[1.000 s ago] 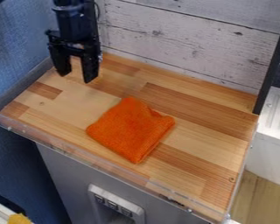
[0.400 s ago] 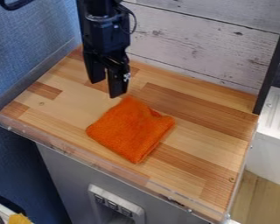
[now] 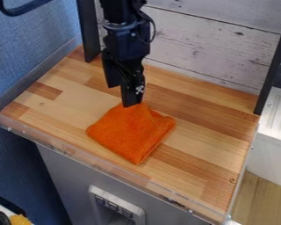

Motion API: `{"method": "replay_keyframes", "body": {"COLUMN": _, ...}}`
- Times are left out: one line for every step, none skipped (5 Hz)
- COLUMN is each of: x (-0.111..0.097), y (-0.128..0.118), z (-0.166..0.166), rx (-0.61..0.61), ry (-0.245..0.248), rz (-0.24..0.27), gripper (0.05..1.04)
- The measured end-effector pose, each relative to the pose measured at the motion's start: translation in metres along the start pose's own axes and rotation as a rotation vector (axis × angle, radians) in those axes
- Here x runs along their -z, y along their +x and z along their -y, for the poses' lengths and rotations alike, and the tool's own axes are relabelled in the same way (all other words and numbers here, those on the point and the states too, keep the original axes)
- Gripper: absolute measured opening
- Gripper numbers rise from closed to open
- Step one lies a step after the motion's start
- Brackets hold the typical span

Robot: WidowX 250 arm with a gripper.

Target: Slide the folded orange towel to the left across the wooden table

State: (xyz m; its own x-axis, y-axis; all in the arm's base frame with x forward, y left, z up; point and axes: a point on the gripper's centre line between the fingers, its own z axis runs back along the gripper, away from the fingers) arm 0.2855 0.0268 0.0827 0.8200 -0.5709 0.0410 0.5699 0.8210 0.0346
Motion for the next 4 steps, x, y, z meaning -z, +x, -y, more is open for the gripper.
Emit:
{"method": "replay_keyframes", "body": {"x": -0.002, "y": 0.004, "z": 0.005, "rx": 0.061, "ry": -0.010, "rz": 0.013, "gripper": 0.957}}
{"method": "replay_keyframes", "body": {"x": -0.004, "y": 0.004, "z": 0.008, "rx": 0.102, "ry": -0.026, "rz": 0.018, "gripper": 0.679}}
{"method": "replay_keyframes", "body": {"x": -0.004, "y": 0.007, "z": 0.008, "rx": 0.135, "ry": -0.035, "rz": 0.026, "gripper": 0.377}}
{"method": "replay_keyframes", "body": {"x": 0.008, "y": 0.007, "z": 0.009, "rx": 0.155, "ry": -0.068, "rz": 0.003, "gripper": 0.161}}
